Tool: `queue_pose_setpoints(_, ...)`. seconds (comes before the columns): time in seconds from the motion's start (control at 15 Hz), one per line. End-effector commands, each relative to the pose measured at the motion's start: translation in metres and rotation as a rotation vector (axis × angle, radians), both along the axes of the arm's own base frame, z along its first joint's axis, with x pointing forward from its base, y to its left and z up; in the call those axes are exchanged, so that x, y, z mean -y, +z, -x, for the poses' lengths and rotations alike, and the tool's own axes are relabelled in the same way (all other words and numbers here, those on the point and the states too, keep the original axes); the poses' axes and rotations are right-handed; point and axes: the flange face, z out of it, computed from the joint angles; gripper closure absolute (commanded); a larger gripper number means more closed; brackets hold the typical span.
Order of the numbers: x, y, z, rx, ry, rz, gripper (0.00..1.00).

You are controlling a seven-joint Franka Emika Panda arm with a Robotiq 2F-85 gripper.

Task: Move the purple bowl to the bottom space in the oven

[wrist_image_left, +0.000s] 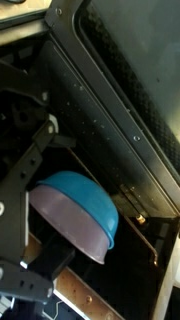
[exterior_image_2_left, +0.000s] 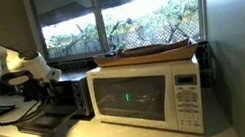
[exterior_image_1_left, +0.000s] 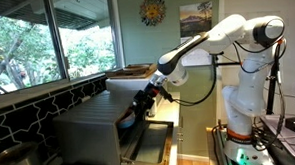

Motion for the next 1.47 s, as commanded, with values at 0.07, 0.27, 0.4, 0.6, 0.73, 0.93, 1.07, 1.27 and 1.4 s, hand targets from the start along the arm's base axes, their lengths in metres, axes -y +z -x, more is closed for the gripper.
queue_pose_setpoints(0.07,-0.01,-0.008,0.009,0.061,-0.029,-0.011,0.0)
queue_pose_setpoints(0.27,-0.013,-0.012,0.012,0.074,-0.061,-0.028,0.0)
queue_pose_setpoints(0.4,-0.015,-0.015,0.012,0.075,-0.093,-0.035,0.0)
queue_pose_setpoints(0.6,-0.019,-0.02,0.011,0.066,-0.143,-0.04,0.0)
queue_pose_setpoints(0.73,-0.02,-0.023,0.01,0.064,-0.18,-0.026,0.0)
queue_pose_setpoints(0.93,-0.021,-0.023,0.009,0.078,-0.221,-0.013,0.0)
queue_pose_setpoints(1.07,-0.02,-0.021,0.009,0.086,-0.236,-0.013,0.0)
queue_pose_setpoints(1.27,-0.018,-0.014,0.013,0.108,-0.24,-0.006,0.09)
queue_pose_setpoints(1.4,-0.018,-0.009,0.015,0.124,-0.234,0.0,0.26)
